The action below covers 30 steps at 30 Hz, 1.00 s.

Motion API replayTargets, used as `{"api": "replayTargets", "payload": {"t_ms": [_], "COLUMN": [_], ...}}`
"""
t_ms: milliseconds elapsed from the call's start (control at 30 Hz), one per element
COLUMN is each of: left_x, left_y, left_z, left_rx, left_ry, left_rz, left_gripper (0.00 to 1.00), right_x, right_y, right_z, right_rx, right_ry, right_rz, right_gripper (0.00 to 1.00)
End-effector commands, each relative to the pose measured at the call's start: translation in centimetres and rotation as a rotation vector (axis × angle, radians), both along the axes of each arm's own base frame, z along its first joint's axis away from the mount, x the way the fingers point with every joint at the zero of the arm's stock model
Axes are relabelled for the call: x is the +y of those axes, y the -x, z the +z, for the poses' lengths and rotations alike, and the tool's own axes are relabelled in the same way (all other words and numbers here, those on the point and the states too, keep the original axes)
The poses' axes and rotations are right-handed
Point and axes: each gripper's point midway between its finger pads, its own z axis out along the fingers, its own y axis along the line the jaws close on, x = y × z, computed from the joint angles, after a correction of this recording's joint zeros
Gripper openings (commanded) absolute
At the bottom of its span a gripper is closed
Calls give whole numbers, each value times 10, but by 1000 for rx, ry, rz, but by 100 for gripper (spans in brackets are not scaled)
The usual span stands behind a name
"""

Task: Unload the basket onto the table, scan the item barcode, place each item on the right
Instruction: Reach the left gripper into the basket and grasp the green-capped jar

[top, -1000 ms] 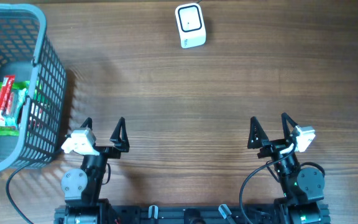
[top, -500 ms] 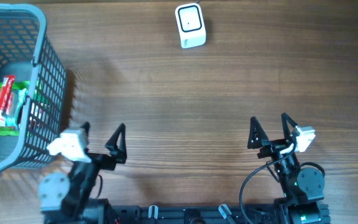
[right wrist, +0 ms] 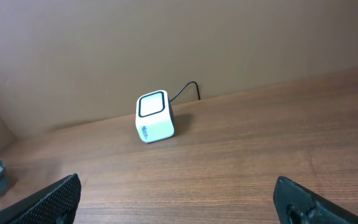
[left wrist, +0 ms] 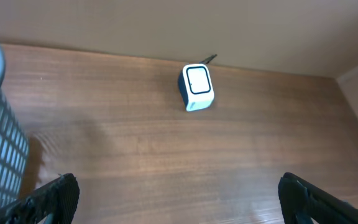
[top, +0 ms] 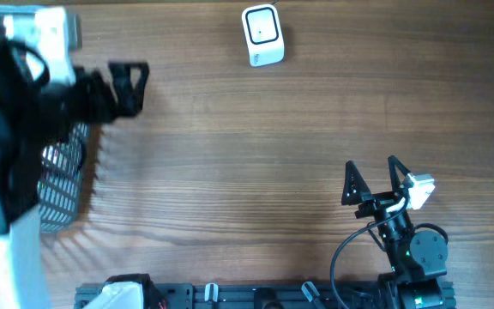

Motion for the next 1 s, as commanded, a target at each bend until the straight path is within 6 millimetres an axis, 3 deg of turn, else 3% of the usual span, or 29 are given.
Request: {"api": "replayTargets", "payload": {"t_ms": [0, 67, 167, 333, 433, 567, 633, 767, 900, 967], "left_x": [25, 76, 131, 244, 280, 304, 306, 291, 273, 268], "left_y": [-26, -31, -28, -2, 14, 21, 15, -5, -17, -19], "left_z": [14, 12, 5, -34, -63, -105, -129, -182, -233, -250], "left_rx": [-72, -66, -19, 156, 277, 428, 505, 610, 677, 695], "left_ry": [-92, -235, -294, -281, -254, -206, -211, -171, -106, -73], "left_rz": [92, 300, 483, 781, 868, 895, 828, 579, 361, 310], "left_gripper": [100, 100, 100, 100, 100, 100, 100, 99, 86, 86], "right_x": [-1, -1, -1, -1, -1, -1, -1, -1, -1, -1], "right_y": [0, 0, 0, 0, 0, 0, 0, 0, 0, 0], "right_z": [1, 1, 1, 1, 1, 1, 1, 1, 1, 1], "right_rx": [-4, -4, -4, -4, -4, -4, -4, -4, -4, -4], "right_ry": [-8, -8, -8, -8, -8, -8, -8, -8, -8, -8], "right_rz": [-4, -4, -4, -4, -4, -4, -4, -4, -4, -4], "right_gripper": [100, 100, 100, 100, 100, 100, 100, 100, 100, 100]}}
